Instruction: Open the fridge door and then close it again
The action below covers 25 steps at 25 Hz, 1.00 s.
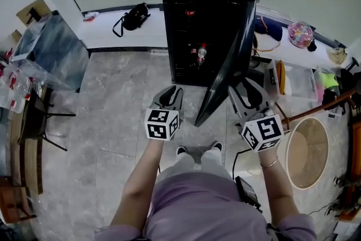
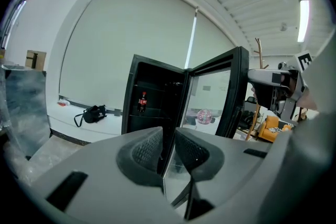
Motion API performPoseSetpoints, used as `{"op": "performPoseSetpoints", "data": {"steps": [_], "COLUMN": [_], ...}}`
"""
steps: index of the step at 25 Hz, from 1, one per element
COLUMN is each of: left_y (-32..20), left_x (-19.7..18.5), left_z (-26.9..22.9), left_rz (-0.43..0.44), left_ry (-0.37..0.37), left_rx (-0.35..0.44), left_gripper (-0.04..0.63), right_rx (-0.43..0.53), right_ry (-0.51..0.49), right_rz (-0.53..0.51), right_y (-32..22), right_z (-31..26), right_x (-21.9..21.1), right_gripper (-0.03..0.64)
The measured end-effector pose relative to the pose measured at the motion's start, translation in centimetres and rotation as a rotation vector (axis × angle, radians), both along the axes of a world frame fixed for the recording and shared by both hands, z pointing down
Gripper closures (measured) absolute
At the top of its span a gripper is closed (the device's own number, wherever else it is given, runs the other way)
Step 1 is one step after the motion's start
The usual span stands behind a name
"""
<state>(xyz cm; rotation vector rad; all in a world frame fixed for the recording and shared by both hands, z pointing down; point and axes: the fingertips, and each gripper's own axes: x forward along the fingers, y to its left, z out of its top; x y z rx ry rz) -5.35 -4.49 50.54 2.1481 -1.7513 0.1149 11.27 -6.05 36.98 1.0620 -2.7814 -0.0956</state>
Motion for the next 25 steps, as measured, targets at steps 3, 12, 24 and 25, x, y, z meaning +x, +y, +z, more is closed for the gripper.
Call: {"op": "performPoseSetpoints", "data": {"steps": [3, 12, 24, 25], "left_y": [0.3, 0.1, -3.1, -3.4], "left_x": [-0.5, 1.0, 2.2, 2.2], "left_z": [-0.3, -1.8, -1.4, -1.3], "left_rz": [0.011, 0.107, 0.207, 0.207], "left_ry": [-0.002, 0.016, -0.02, -0.022], "left_rx": [0.008, 0.062, 0.043, 0.038], "left_gripper": [0.534, 0.491, 0.488, 0.488], "right_rx": [-0.002, 0.012, 0.04, 0.037], "right_ry": [-0.007, 0.021, 0.07, 0.064], "right_rz": [-0.031, -0.122, -0.233, -0.238], "right_y": [0.0, -0.6, -2.6, -2.9], "right_z": [0.0, 0.4, 0.7, 0.7], "right_x": [-2.0, -7.2, -13.2, -13.6], "right_gripper": [0.443, 0.446, 0.457, 0.457]}}
